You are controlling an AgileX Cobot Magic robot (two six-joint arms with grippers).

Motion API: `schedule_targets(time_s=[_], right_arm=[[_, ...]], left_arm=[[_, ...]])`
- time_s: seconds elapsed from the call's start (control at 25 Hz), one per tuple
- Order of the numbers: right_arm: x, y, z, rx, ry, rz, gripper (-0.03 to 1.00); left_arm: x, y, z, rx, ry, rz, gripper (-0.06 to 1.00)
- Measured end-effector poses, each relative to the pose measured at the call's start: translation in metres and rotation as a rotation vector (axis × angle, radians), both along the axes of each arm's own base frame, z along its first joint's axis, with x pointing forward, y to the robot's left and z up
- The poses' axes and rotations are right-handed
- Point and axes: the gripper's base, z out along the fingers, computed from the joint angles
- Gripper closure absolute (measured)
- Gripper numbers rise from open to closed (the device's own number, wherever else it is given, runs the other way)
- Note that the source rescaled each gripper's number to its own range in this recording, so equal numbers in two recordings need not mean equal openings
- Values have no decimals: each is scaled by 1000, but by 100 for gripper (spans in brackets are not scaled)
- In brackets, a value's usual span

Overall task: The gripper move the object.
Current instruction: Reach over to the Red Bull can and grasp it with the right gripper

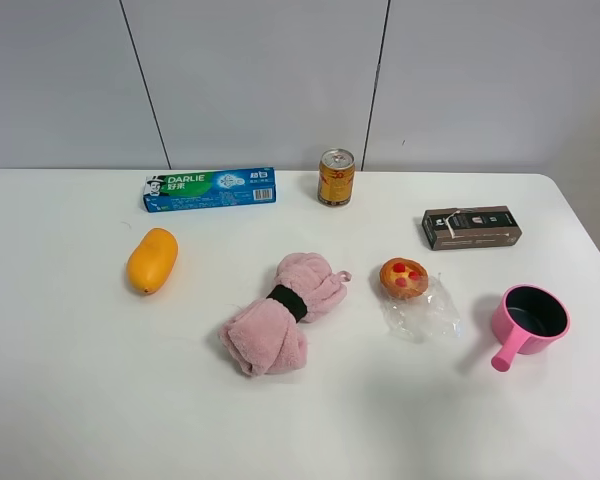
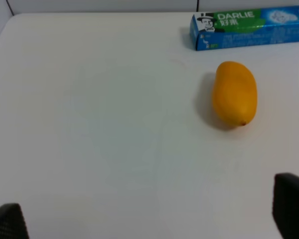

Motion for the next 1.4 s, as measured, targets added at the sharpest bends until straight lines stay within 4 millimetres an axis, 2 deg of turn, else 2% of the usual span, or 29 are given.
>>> schedule_targets(time_s=[0.2,0.4,0.68,0.88,1.08,1.4], right_arm=[[61,4,-6,33,100,-6,-3],[125,12,-25,-10,141,31,-3],[216,76,-57,-97,187,246,-3],[272,98,-81,-113,193,265,-3],[304,108,-104,-100,108,258,-3],[329,117,-150,-111,-35,274,-3]], left_arm=[[0,0,0,0,0,0,-6],[0,0,0,0,0,0,-6],[0,0,0,0,0,0,-6],[0,0,0,0,0,0,-6],[0,0,0,0,0,0,-6],[0,0,0,0,0,0,-6]])
